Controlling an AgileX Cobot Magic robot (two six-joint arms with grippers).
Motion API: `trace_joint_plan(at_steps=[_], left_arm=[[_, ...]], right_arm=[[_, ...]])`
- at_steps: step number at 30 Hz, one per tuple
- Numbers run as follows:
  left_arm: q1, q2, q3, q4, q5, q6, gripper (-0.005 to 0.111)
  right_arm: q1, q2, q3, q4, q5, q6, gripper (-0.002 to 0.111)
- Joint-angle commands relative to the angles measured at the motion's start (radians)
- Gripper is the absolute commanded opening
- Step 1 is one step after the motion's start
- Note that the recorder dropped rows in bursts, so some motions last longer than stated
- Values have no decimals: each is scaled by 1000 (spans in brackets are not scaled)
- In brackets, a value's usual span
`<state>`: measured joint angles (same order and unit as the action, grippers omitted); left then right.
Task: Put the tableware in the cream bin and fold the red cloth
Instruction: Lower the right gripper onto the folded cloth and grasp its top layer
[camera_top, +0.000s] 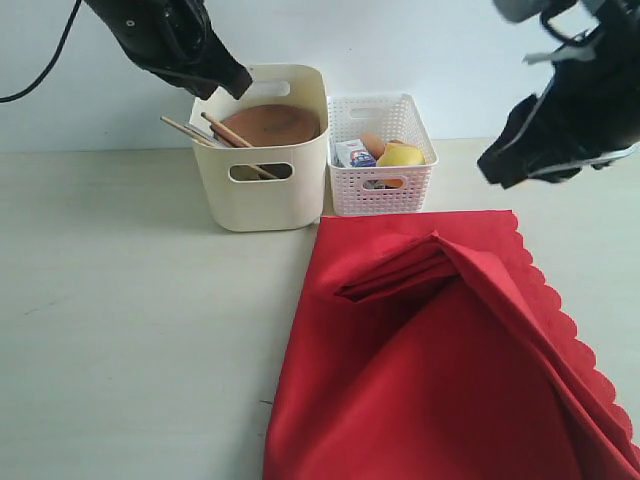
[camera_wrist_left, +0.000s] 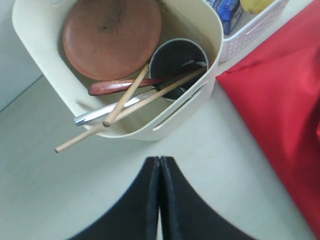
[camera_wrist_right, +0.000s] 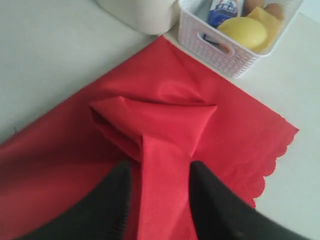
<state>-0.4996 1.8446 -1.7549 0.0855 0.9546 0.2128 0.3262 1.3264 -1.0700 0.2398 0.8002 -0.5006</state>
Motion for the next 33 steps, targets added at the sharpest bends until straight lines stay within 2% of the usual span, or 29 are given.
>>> trace_joint_plan(at_steps=[1,3,6,11,14,19,26,28,30,33], left_arm=[[14,-59,17,-13,-18,-21,1],[22,-84,21,-13,-18,-36,1],[32,-132,21,-19,-21,-43,1],[35,-209,21,-19,-14,-60,1],[35,-255,21,-24,-12,-68,1],[35,-334,31,-54,-12,-68,1],[35,-469,90,-68,-77,-64,1],[35,-505,104,-68,-101,-64,1],[35,-533,118,-68,-130,-64,1],[35,-554,123,-68,-142,-64,1]], right_arm=[[31,120,-2,18,13,-192,67],[80,170,-5,-1,-14,-219,72],[166,239,-5,-109,-93,-229,73],[260,297,-5,-461,-165,5,73],[303,327,-5,-508,-151,34,73],[337,405,-5,-578,-171,53,73],[337,516,-5,-839,-184,300,75],[337,534,-5,-853,-186,345,71],[337,540,-5,-880,-186,396,60],[337,542,-20,-922,-167,480,33]])
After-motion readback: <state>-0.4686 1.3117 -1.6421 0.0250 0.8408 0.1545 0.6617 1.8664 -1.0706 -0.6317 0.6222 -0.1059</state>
